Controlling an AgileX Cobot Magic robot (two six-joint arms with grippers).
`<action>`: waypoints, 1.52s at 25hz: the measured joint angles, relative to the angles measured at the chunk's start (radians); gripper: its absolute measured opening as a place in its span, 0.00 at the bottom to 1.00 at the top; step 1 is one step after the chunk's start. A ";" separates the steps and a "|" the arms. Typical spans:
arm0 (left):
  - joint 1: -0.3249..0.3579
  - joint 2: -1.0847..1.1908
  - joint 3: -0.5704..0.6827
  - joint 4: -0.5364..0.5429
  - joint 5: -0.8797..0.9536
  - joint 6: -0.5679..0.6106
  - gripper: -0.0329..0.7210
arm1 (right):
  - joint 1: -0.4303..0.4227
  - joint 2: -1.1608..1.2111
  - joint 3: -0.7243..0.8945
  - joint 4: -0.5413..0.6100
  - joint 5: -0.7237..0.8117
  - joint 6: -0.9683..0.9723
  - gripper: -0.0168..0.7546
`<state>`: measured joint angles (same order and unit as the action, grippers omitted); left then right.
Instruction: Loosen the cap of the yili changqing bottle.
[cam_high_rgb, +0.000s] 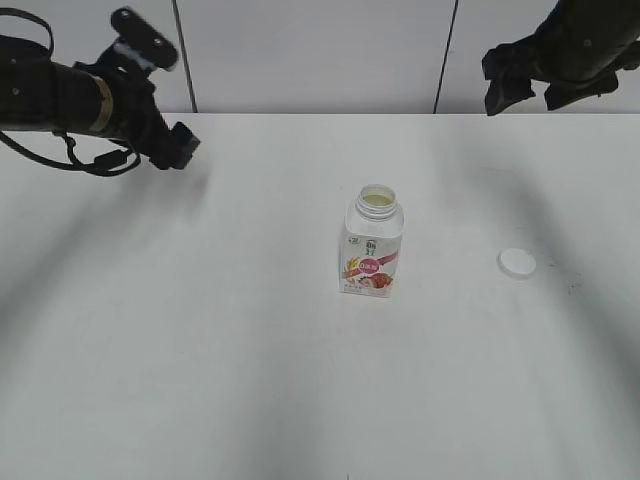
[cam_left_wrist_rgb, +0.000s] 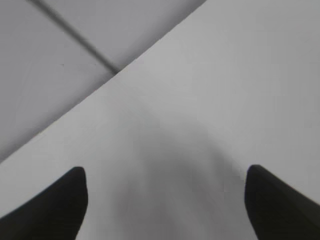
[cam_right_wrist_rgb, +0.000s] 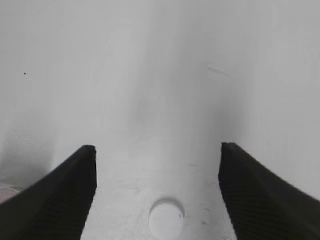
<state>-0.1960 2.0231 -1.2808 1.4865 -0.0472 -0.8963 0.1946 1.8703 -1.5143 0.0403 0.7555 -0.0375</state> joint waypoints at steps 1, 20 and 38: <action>0.000 -0.004 0.000 -0.058 0.078 -0.002 0.82 | 0.000 0.000 -0.014 -0.015 0.014 0.000 0.79; -0.010 -0.274 -0.001 -1.041 0.837 0.737 0.81 | -0.025 -0.003 -0.116 -0.071 0.322 -0.001 0.79; 0.092 -0.333 -0.098 -1.410 1.261 0.887 0.81 | -0.091 -0.113 -0.187 0.009 0.458 -0.072 0.79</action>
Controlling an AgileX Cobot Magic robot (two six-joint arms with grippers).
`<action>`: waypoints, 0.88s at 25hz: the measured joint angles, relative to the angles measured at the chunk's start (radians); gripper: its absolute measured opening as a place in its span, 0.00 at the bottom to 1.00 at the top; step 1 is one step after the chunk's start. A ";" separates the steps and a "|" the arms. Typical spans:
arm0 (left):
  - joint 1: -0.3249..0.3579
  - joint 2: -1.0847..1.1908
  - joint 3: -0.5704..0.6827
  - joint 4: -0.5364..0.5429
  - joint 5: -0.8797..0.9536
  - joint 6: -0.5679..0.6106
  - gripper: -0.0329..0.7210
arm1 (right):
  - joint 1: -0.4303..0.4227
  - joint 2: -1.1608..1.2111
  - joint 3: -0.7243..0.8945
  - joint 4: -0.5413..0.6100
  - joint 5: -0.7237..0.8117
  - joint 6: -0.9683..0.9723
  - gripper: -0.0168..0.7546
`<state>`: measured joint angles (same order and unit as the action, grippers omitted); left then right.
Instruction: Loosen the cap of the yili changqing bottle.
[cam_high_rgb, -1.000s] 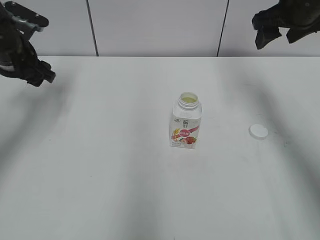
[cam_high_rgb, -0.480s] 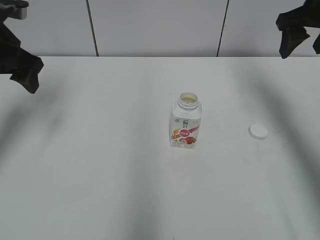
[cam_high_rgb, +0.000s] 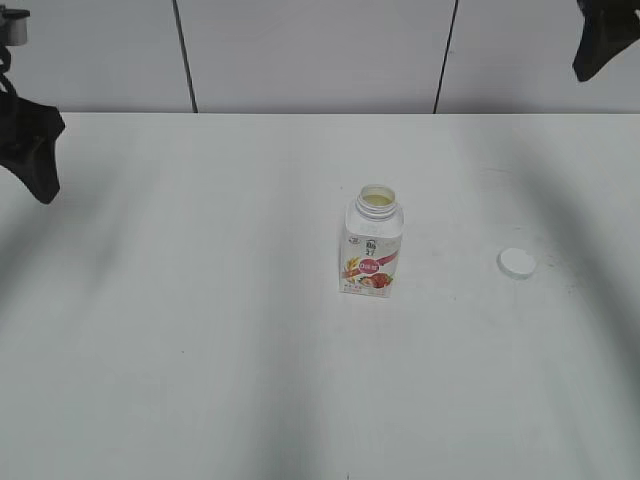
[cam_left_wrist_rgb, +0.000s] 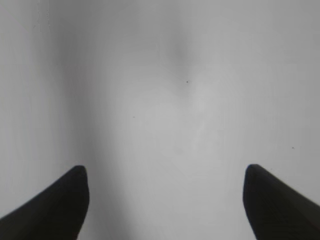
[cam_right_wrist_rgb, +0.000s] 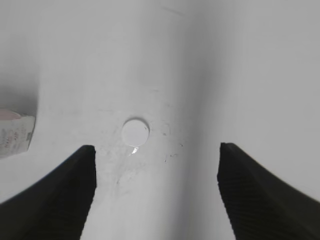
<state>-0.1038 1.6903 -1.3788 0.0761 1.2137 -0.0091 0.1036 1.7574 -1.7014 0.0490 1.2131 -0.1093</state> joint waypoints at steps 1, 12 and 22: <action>0.000 -0.020 0.006 -0.012 0.000 0.000 0.81 | 0.000 -0.029 0.015 0.001 0.000 0.000 0.79; 0.000 -0.370 0.208 -0.014 0.002 0.001 0.81 | 0.000 -0.396 0.354 0.002 0.003 -0.001 0.79; 0.000 -0.702 0.473 -0.014 0.000 0.001 0.80 | 0.000 -0.720 0.620 0.002 -0.005 0.001 0.79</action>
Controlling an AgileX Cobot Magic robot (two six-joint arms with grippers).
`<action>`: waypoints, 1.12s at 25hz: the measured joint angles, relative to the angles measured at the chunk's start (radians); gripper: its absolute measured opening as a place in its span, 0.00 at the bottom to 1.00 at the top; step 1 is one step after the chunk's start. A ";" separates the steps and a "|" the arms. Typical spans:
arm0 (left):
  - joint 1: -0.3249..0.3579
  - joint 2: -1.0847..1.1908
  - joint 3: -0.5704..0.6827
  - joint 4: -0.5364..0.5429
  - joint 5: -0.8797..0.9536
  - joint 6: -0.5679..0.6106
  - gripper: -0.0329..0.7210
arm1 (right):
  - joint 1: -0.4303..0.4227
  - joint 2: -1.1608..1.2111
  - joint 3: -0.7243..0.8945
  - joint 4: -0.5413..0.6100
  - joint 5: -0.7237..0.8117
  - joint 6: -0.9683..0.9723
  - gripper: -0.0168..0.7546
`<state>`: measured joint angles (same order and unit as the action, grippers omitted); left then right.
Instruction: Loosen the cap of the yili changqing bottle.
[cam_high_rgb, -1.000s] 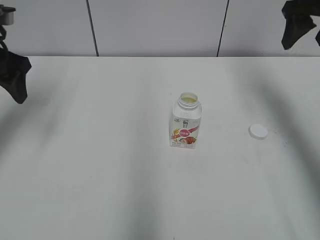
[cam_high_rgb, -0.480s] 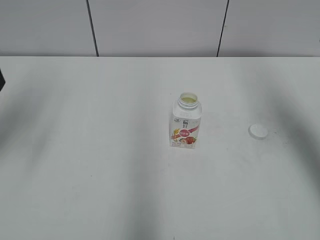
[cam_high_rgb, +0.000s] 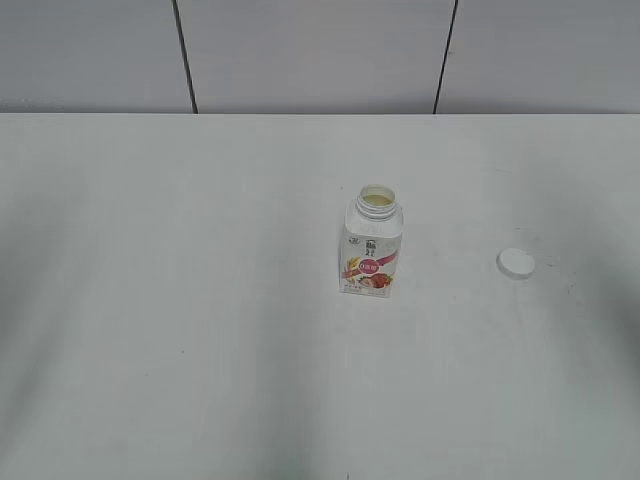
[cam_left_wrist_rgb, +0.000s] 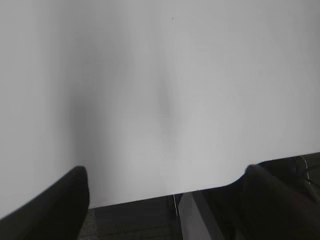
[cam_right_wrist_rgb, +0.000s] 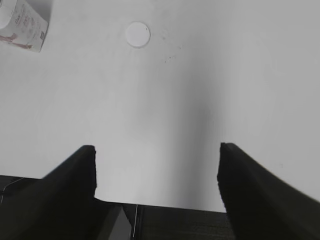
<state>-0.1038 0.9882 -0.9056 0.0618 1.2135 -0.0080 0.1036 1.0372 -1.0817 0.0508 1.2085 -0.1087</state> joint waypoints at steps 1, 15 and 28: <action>0.000 -0.031 0.022 0.000 0.000 0.000 0.80 | 0.000 -0.024 0.026 0.000 -0.001 0.000 0.79; 0.000 -0.452 0.320 -0.021 -0.053 0.001 0.79 | 0.000 -0.335 0.384 -0.002 -0.049 0.001 0.79; 0.000 -0.718 0.383 -0.051 -0.154 0.001 0.76 | 0.000 -0.566 0.562 -0.002 -0.104 0.003 0.79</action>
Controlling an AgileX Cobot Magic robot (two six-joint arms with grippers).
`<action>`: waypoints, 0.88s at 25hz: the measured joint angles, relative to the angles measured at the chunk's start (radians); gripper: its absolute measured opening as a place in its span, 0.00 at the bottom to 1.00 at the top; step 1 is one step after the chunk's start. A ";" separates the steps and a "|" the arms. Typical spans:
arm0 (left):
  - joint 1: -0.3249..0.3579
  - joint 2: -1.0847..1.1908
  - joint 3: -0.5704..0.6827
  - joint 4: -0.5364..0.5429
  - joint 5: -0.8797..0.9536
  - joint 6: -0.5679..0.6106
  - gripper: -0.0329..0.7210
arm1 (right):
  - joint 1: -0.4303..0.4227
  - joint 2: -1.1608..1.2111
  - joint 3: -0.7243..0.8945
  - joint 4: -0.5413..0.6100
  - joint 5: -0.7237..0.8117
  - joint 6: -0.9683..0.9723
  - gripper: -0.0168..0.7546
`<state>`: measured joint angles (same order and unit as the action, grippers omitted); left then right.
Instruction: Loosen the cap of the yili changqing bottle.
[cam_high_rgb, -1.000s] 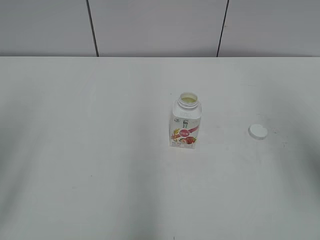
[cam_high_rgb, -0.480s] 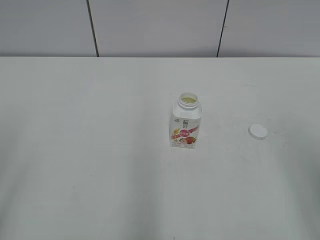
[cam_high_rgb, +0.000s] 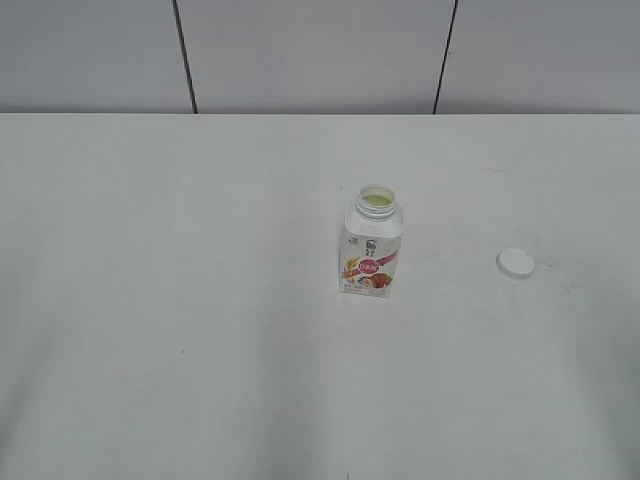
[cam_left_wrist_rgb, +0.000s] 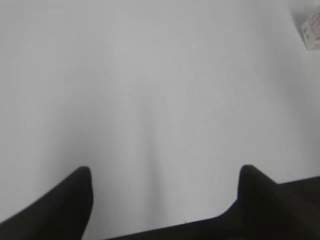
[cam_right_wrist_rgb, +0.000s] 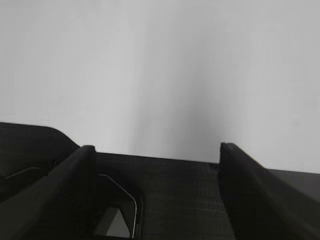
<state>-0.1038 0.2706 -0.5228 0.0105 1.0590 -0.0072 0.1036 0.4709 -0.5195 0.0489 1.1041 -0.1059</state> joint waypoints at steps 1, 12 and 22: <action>0.000 -0.024 0.000 0.000 0.000 0.000 0.76 | 0.000 -0.017 0.000 0.000 -0.002 0.000 0.79; 0.000 -0.236 0.002 0.000 0.000 0.000 0.76 | 0.000 -0.277 0.004 0.000 -0.006 0.002 0.79; 0.000 -0.277 0.002 -0.001 -0.001 0.000 0.75 | 0.000 -0.471 0.004 -0.001 -0.006 0.002 0.79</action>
<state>-0.1038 -0.0068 -0.5210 0.0093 1.0581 -0.0072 0.1036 -0.0006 -0.5153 0.0482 1.0981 -0.1041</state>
